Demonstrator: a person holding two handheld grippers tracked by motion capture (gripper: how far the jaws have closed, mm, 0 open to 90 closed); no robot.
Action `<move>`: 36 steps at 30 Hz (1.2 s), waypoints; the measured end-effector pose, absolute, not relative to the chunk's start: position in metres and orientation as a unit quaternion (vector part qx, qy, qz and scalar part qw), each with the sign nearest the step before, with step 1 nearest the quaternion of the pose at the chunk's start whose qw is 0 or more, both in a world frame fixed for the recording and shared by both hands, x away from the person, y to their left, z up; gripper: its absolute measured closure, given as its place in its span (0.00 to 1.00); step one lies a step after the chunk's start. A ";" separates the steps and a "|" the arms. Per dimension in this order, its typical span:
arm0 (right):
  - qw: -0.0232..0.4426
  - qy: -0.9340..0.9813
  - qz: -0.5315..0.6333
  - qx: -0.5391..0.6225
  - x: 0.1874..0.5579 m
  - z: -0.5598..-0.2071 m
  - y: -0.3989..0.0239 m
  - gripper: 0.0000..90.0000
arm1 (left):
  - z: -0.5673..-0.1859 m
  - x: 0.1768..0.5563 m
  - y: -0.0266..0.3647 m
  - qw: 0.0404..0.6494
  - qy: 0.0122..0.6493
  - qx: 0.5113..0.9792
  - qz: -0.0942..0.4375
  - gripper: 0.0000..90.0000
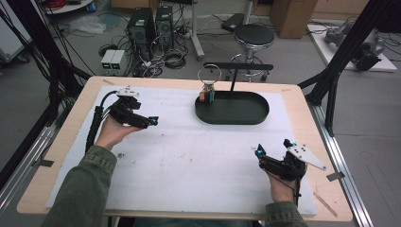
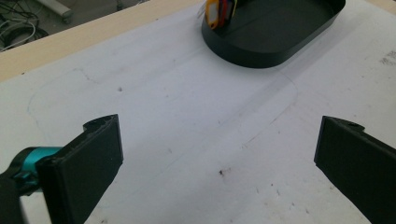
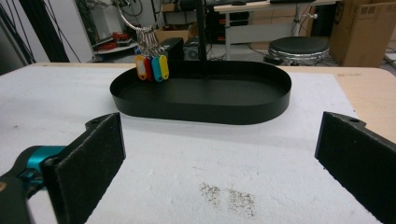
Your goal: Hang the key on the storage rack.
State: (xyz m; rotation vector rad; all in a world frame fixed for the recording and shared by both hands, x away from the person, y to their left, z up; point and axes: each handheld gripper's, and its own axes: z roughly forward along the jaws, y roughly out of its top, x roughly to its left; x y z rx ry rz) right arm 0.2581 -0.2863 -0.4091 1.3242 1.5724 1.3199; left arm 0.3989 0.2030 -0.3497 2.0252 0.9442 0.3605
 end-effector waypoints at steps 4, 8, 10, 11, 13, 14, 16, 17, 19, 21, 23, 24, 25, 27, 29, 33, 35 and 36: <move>0.343 0.603 0.509 0.510 0.258 -0.409 -0.287 0.01 | -0.355 0.390 0.214 0.421 0.385 0.808 0.145 0.02; 0.344 0.604 0.508 0.509 0.258 -0.409 -0.286 0.01 | -0.359 0.383 0.225 0.420 0.395 0.804 0.148 0.02; 0.345 0.605 0.508 0.506 0.258 -0.409 -0.286 0.01 | -0.361 0.379 0.231 0.422 0.399 0.800 0.148 0.02; 0.345 0.605 0.508 0.506 0.258 -0.409 -0.286 0.01 | -0.362 0.377 0.233 0.422 0.401 0.799 0.150 0.02; 0.347 0.605 0.508 0.506 0.258 -0.409 -0.286 0.01 | -0.365 0.372 0.238 0.423 0.406 0.796 0.152 0.02; 0.347 0.605 0.508 0.506 0.258 -0.409 -0.286 0.01 | -0.366 0.370 0.241 0.422 0.408 0.795 0.151 0.02; 0.348 0.605 0.507 0.505 0.258 -0.409 -0.286 0.01 | -0.368 0.365 0.247 0.425 0.414 0.789 0.155 0.02; 0.345 0.606 0.507 0.507 0.258 -0.409 -0.286 0.01 | -0.368 0.362 0.249 0.428 0.417 0.786 0.157 0.02; 0.346 0.606 0.507 0.507 0.258 -0.409 -0.286 0.01 | -0.370 0.359 0.253 0.430 0.422 0.783 0.159 0.02; 0.346 0.605 0.508 0.507 0.258 -0.409 -0.286 0.01 | -0.373 0.355 0.256 0.427 0.427 0.782 0.158 0.02; 0.348 0.605 0.508 0.506 0.258 -0.409 -0.286 0.01 | -0.376 0.351 0.259 0.429 0.430 0.779 0.156 0.02; 0.349 0.605 0.507 0.505 0.258 -0.409 -0.286 0.01 | -0.378 0.349 0.261 0.427 0.431 0.779 0.157 0.02; 0.349 0.604 0.507 0.506 0.258 -0.409 -0.286 0.01 | -0.379 0.347 0.262 0.425 0.431 0.780 0.159 0.02; 0.348 0.604 0.506 0.508 0.258 -0.409 -0.286 0.01 | -0.383 0.344 0.265 0.427 0.437 0.775 0.162 0.02; 0.347 0.603 0.506 0.510 0.257 -0.409 -0.286 0.01 | -0.387 0.341 0.269 0.426 0.442 0.773 0.162 0.02; 0.347 0.603 0.507 0.509 0.257 -0.409 -0.286 0.01 | -0.394 0.335 0.277 0.428 0.452 0.765 0.166 0.02; 0.347 0.603 0.506 0.509 0.257 -0.409 -0.286 0.01 | -0.397 0.332 0.280 0.424 0.457 0.763 0.169 0.02; 0.348 0.603 0.506 0.509 0.257 -0.409 -0.286 0.01 | -0.398 0.330 0.282 0.425 0.459 0.761 0.171 0.02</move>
